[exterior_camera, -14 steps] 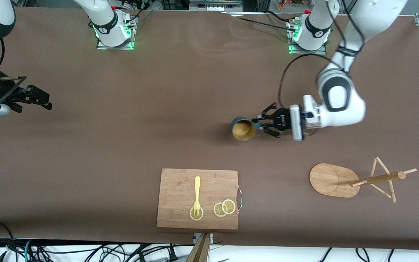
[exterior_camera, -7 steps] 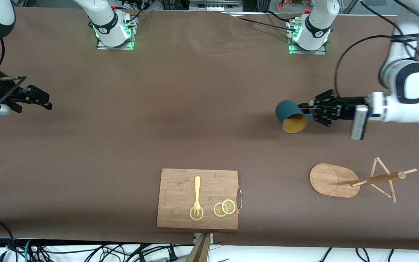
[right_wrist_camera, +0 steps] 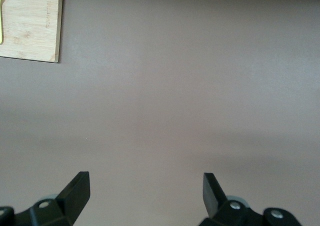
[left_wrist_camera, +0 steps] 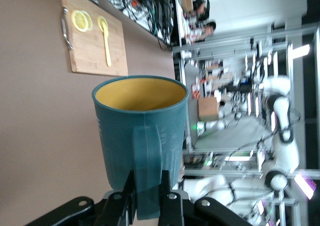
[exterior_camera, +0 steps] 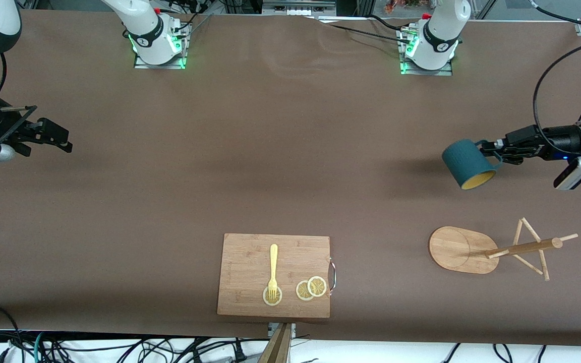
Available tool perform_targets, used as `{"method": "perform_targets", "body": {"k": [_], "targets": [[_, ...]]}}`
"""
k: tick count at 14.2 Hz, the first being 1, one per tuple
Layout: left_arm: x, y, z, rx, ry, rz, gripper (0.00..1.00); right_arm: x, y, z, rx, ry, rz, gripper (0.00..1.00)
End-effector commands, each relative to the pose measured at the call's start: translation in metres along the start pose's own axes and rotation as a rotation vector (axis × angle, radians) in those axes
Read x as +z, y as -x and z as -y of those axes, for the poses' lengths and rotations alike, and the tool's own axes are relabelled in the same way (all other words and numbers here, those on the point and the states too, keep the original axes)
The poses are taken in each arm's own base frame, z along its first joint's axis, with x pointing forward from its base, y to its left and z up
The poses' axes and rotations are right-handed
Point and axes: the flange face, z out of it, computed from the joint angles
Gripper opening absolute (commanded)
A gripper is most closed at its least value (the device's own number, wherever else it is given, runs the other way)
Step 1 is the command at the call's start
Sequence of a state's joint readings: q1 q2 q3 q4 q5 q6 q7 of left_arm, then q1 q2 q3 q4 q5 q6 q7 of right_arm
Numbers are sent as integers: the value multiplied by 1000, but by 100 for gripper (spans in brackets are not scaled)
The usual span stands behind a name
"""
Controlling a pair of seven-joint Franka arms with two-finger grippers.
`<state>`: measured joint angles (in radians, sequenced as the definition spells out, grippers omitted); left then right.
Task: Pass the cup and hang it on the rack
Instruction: 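Carry the mug by its handle with the left gripper to the rack, then hang the mug handle on a rack peg with the left gripper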
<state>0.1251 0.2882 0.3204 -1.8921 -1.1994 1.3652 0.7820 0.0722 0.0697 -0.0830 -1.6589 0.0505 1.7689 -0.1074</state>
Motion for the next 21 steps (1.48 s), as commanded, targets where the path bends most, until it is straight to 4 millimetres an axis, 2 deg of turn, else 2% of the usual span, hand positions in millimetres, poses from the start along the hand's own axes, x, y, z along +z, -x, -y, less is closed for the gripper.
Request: {"method": "perform_targets", "body": {"k": [1,4,6,12,14,19,21], "targets": [[-26,-6,23,-122,72,-75,0,-4,-4,1,-1,3,-9,100],[-42,-3,38,-281,158,-127,0,-4,-3,0,-1,3,-9,100],[-51,-2,53,-322,192,-164,0,-4,-3,0,-2,2,-9,100],[-43,-5,102,-389,345,-232,0,-3,-4,-1,-1,3,-7,100],[-48,-7,118,-403,382,-272,0,-3,-4,-2,0,2,-7,100],[-52,-24,129,-379,435,-329,0,-3,-4,-1,-1,2,-9,100],[-53,-23,141,-392,463,-348,0,-3,-4,-1,-1,2,-9,100]]}}
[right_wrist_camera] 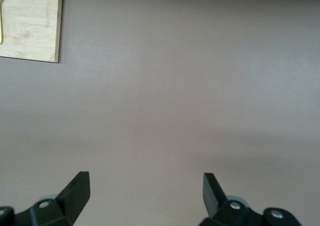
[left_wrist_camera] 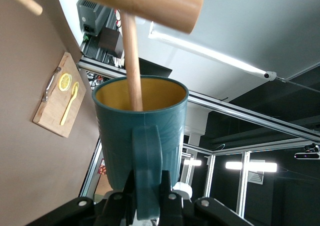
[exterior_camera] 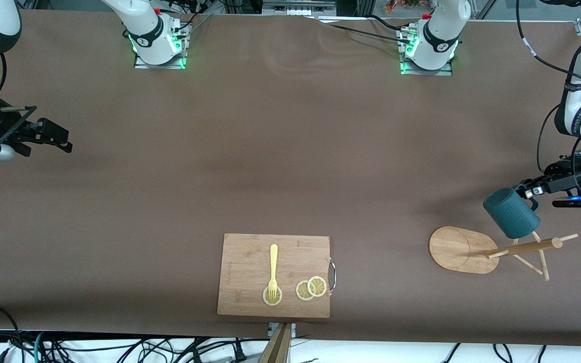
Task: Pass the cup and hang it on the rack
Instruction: 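Hang the mug handle on a rack peg with the left gripper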
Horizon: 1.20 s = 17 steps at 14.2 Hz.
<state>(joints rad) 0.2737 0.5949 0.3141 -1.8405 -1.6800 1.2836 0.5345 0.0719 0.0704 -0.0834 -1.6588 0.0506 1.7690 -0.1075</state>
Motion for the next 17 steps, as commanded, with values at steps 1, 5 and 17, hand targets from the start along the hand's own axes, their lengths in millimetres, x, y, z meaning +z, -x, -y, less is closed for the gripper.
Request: {"method": "perform_targets", "body": {"k": [1,5,17], "targets": [[-6,-12,5,-8,64,12,0,-4,-4,0,-1,2,-9,100],[-13,-20,20,-19,106,-3,0,-4,-4,0,-1,2,-9,100],[-26,-34,47,-36,154,-46,39,-4,-4,0,-3,2,-9,100]]}}
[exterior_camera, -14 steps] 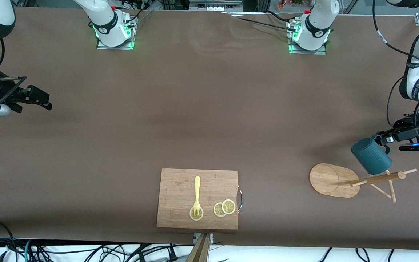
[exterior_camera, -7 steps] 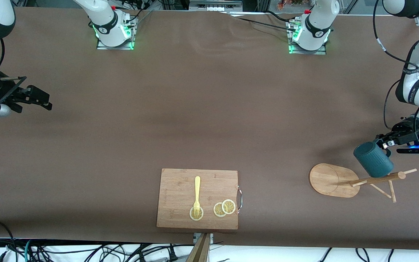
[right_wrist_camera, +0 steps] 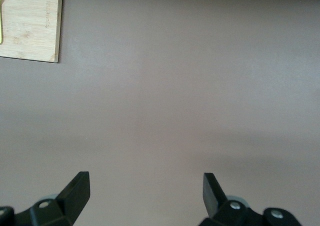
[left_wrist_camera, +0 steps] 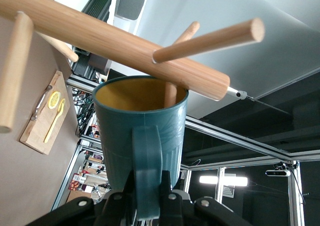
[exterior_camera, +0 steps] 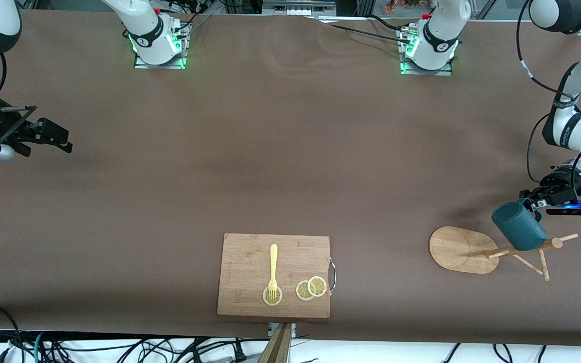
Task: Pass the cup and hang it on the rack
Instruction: 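Hang the mug handle on a rack peg with the left gripper, then open the left gripper and pull it back from the mug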
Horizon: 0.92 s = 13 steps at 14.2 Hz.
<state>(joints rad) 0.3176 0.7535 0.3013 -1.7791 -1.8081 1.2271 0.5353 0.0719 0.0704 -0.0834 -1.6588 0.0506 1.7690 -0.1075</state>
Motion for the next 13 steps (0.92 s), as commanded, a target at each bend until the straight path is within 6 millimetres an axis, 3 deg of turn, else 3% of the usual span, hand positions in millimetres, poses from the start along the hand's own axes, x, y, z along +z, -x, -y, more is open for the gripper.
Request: {"method": "perform_targets", "body": {"k": [1,2,6,13], "targets": [[0,-5,-5,18,28,14,62,-4,-4,0,-3,2,-9,100],[-1,-5,-5,22,26,15,100,-4,-4,0,-3,2,-9,100],[3,8,-5,67,-51,98,100,-4,-4,0,-3,2,-9,100],[-9,57,-37,90,-356,351,100,-4,-4,0,-3,2,-9,100]]}}
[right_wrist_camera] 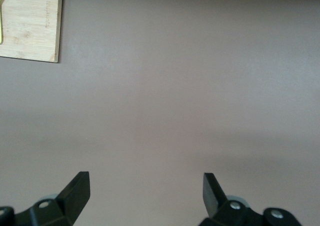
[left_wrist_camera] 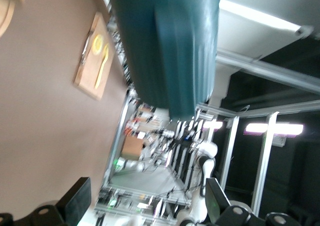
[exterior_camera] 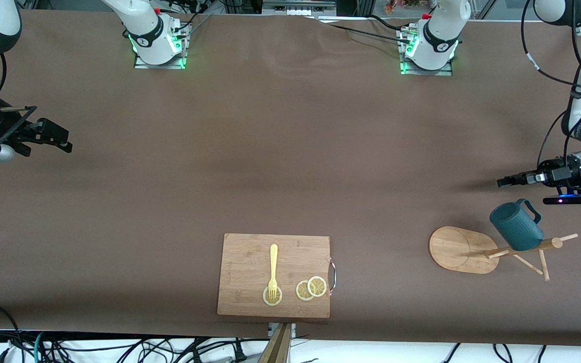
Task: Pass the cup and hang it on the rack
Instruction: 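Open the left gripper and pull it back from the mug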
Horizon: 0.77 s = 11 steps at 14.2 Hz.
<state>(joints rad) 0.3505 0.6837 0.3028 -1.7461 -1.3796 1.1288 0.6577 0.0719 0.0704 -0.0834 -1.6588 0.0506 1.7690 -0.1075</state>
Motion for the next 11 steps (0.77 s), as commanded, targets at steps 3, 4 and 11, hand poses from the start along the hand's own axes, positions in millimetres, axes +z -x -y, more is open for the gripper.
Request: {"method": "perform_targets", "body": {"k": [3,4,11], "targets": [[-13,24,-56,49,-255,148,100,-4,-4,0,-3,2,-9,100],[-17,27,-68,56,-324,177,100,-4,-4,0,-3,2,-9,100],[38,13,-160,151,-785,309,100,-4,-4,-1,-1,2,-9,100]]}}
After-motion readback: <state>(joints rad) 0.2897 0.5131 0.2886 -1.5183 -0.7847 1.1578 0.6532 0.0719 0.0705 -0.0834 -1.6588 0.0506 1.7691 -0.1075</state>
